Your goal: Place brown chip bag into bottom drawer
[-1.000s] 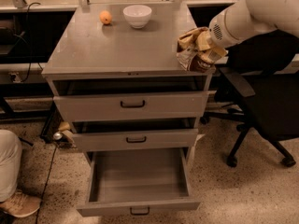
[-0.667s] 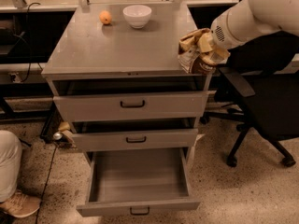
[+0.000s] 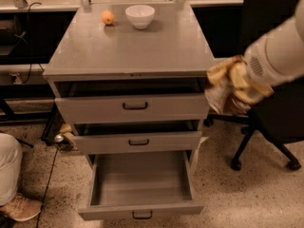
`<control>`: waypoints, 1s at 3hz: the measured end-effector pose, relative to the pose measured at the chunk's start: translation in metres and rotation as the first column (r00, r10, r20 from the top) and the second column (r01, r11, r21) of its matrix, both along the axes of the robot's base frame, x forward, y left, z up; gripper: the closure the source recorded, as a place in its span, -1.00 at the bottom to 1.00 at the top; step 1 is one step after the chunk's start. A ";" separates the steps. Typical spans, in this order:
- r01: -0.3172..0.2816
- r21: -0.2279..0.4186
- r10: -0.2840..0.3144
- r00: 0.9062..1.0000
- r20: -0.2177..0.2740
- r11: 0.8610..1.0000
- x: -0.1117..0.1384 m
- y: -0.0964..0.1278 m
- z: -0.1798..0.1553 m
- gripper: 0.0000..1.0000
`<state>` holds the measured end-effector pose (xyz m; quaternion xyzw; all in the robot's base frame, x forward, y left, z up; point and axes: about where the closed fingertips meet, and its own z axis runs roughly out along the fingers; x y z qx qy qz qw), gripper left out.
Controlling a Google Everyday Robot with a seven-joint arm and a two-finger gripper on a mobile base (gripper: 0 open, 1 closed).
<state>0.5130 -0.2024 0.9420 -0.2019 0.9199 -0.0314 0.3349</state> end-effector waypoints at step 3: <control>-0.003 0.071 0.012 0.992 -0.126 0.997 -0.043 0.014 -0.057 1.00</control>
Offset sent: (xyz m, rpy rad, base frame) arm -0.0366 0.0009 -0.0161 0.0252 0.0515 -0.0330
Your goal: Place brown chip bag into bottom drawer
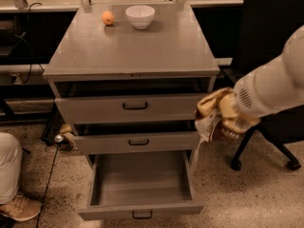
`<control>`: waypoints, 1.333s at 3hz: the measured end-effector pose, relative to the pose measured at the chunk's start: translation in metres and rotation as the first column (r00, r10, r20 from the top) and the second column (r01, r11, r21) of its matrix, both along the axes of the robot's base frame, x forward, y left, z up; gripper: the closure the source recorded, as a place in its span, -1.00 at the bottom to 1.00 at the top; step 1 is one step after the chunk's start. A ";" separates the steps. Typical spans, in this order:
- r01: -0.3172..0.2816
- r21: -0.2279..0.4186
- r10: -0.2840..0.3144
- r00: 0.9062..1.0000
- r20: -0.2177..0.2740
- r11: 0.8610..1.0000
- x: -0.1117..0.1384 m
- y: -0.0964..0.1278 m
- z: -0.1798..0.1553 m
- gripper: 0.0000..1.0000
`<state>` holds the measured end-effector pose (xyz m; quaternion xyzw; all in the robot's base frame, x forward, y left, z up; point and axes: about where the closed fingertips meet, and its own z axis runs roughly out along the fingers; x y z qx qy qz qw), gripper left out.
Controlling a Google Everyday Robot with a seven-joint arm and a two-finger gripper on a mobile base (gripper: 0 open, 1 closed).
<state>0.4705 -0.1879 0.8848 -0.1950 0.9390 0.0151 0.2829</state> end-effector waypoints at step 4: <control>-0.238 0.158 0.258 0.959 -0.119 0.958 0.019 0.089 -0.216 1.00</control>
Offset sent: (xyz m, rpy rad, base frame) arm 0.0051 0.1077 -0.2621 0.1748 0.2223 0.2121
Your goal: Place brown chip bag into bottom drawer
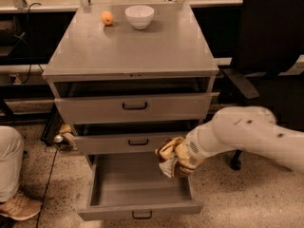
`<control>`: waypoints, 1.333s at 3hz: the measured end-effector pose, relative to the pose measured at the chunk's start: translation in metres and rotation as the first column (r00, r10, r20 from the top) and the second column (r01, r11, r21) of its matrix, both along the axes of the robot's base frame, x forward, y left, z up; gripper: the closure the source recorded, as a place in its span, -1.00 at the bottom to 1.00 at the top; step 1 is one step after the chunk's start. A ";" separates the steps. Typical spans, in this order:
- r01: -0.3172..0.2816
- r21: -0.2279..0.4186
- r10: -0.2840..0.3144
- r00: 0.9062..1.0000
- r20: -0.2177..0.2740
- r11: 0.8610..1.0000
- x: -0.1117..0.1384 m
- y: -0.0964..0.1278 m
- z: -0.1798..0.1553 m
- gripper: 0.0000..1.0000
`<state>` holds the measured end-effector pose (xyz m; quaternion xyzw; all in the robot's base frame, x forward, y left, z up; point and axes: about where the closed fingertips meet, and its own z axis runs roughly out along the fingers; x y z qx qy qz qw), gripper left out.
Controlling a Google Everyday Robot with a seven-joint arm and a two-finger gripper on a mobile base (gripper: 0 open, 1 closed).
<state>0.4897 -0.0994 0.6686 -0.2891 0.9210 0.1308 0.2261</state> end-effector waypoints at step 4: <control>-0.241 0.169 0.252 0.967 -0.047 0.956 0.037 0.088 -0.175 1.00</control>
Offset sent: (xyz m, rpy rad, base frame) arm 0.0631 0.1263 -0.2358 0.2375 0.0792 0.3489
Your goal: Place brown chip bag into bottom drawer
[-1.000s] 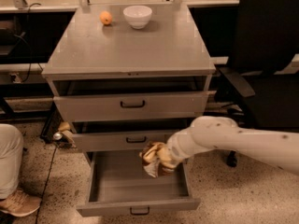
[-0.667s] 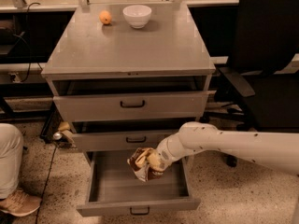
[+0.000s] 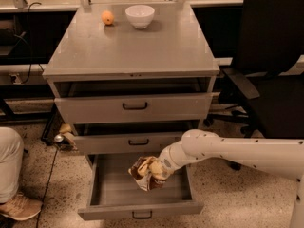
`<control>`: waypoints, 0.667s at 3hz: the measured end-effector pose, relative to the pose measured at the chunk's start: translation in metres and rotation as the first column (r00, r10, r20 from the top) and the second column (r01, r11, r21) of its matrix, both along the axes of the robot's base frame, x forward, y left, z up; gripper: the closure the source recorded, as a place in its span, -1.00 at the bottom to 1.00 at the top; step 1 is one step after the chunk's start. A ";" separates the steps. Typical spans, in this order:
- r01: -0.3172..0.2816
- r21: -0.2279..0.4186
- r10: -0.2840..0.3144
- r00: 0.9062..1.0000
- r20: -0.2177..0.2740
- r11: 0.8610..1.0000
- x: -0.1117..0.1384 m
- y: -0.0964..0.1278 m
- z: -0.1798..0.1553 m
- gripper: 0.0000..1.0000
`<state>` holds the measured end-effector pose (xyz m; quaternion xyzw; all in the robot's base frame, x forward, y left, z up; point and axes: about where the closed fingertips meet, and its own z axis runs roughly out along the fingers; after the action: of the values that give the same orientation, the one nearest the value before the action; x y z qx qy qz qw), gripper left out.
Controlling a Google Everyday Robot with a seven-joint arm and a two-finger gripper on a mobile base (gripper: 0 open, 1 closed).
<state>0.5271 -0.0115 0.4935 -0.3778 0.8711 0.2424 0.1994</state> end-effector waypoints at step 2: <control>0.055 0.019 -0.056 0.997 0.047 0.998 0.021 0.001 -0.073 1.00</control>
Offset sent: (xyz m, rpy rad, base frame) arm 0.0398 0.0038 -0.1766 0.0870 -0.0465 -0.1113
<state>0.5477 -0.0101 0.4206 -0.3575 0.8741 0.2353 0.2298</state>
